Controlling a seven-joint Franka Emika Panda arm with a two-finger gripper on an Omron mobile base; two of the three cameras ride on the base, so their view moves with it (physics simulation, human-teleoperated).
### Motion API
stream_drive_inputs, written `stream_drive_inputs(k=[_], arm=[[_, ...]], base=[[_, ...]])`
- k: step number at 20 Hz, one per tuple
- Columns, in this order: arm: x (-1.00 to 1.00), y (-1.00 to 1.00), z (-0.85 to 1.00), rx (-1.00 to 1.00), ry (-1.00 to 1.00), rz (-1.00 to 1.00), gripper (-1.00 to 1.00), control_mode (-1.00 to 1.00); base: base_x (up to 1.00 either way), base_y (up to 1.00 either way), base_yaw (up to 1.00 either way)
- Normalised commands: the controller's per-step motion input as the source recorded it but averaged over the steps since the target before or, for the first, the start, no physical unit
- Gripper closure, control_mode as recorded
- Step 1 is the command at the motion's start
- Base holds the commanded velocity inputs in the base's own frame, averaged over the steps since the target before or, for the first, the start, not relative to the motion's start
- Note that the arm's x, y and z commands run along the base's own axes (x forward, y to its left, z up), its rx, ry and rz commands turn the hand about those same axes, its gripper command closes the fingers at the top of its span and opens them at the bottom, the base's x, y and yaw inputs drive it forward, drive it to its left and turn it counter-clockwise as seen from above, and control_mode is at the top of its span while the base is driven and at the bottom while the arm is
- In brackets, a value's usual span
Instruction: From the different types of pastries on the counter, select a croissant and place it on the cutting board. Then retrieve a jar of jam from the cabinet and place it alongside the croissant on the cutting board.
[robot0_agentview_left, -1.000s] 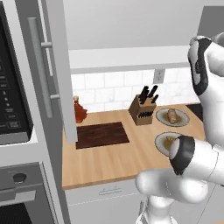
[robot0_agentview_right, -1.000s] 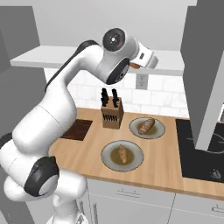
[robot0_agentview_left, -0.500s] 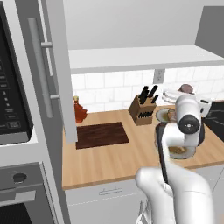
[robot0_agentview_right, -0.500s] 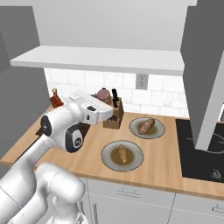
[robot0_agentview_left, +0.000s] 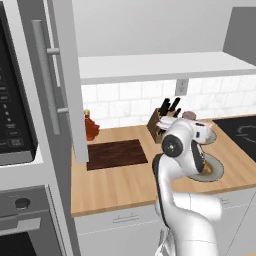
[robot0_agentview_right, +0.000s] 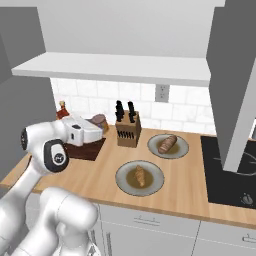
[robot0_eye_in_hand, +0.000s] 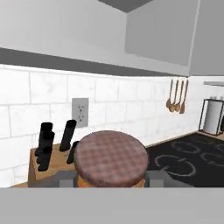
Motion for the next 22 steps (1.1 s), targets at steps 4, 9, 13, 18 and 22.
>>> stream_drive_inputs(k=[4, 9, 13, 18, 22], arm=[[-0.69, 1.00, -0.61, -0.02, 0.26, 0.00, 1.00, -1.00], [-0.43, 0.92, -0.51, 0.04, 0.14, 0.00, 1.00, -1.00], [0.26, 0.34, -0.39, 0.06, 0.03, 0.00, 1.00, -1.00], [0.20, 0.54, -0.07, 0.09, 0.03, 0.00, 1.00, -1.00], [-0.18, 1.00, -0.04, 0.04, 0.03, 0.00, 1.00, -1.00]], base=[[0.00, 0.00, 0.00], [0.00, 0.00, 0.00], [0.00, 0.00, 0.00], [0.00, 0.00, 0.00], [0.00, 0.00, 0.00]])
